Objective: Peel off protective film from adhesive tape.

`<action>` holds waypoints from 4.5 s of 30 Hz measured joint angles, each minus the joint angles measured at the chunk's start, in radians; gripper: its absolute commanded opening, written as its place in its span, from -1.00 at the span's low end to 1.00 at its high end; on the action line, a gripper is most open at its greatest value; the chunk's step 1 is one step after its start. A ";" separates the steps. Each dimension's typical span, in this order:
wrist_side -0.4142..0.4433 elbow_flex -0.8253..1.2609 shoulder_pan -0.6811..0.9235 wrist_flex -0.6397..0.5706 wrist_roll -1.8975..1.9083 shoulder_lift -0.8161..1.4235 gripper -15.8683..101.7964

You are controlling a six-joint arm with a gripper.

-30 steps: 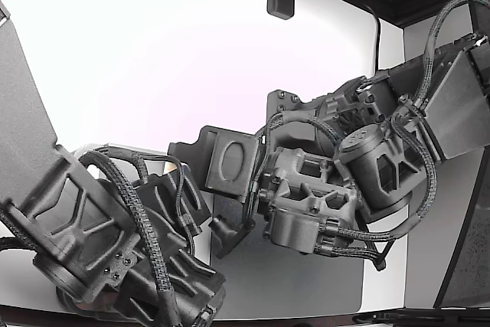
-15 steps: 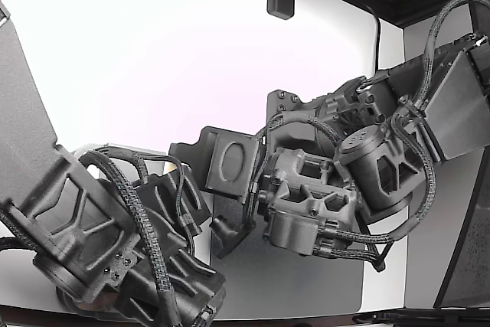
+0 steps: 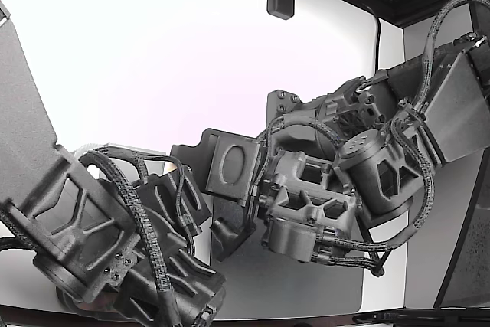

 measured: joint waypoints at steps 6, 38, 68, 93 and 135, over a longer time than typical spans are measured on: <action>0.000 -0.003 0.002 0.005 0.000 0.000 -0.89; 0.006 -0.029 0.006 0.031 0.012 -0.018 -0.89; -0.003 -0.014 0.009 0.041 0.032 -0.005 -0.89; 0.006 -0.049 0.009 0.058 -0.003 -0.020 -0.89; 0.032 -0.057 0.046 0.046 0.020 -0.046 -0.89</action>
